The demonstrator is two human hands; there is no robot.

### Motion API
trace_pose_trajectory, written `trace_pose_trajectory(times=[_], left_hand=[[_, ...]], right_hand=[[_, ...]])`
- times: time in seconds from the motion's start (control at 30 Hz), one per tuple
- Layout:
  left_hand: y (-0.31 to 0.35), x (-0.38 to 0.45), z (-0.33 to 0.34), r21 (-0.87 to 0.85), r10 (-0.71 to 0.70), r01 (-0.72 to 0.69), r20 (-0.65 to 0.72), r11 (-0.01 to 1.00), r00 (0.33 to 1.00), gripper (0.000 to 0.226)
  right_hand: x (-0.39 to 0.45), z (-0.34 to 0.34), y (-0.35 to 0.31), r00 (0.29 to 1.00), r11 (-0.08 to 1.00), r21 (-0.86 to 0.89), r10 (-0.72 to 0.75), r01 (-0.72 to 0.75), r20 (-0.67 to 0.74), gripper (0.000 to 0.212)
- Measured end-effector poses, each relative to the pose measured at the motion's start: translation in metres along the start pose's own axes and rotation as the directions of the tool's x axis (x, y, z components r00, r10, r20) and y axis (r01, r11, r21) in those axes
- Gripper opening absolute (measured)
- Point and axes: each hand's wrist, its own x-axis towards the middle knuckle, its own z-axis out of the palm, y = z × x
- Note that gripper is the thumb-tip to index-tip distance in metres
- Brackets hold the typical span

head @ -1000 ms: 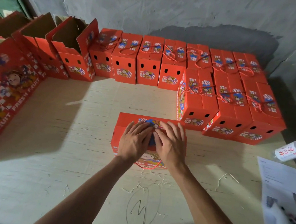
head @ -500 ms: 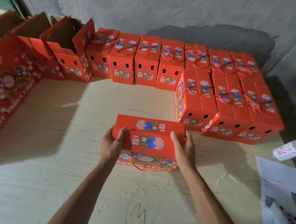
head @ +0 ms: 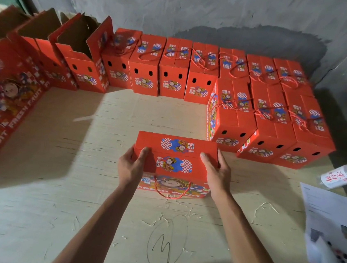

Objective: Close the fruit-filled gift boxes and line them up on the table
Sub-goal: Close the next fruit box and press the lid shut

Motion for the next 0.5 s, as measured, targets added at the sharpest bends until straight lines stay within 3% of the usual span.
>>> trace_pose_trajectory(times=[0.23, 0.37, 0.5], left_hand=[[0.001, 0.0, 0.0, 0.112, 0.04, -0.035, -0.045, 0.993, 0.998, 0.011], [0.0, -0.005, 0.003, 0.159, 0.065, -0.044, -0.132, 0.986, 0.989, 0.012], [0.001, -0.01, 0.006, 0.162, 0.043, -0.011, -0.197, 0.987, 0.98, 0.033]], right_hand=[[-0.003, 0.002, -0.002, 0.995, 0.975, -0.207, -0.09, 0.082, -0.032, 0.069], [-0.003, 0.004, -0.004, 0.998, 0.96, -0.274, -0.065, 0.059, -0.01, 0.049], [-0.004, 0.003, -0.005, 0.997, 0.948, -0.311, -0.071, 0.063, -0.016, 0.045]])
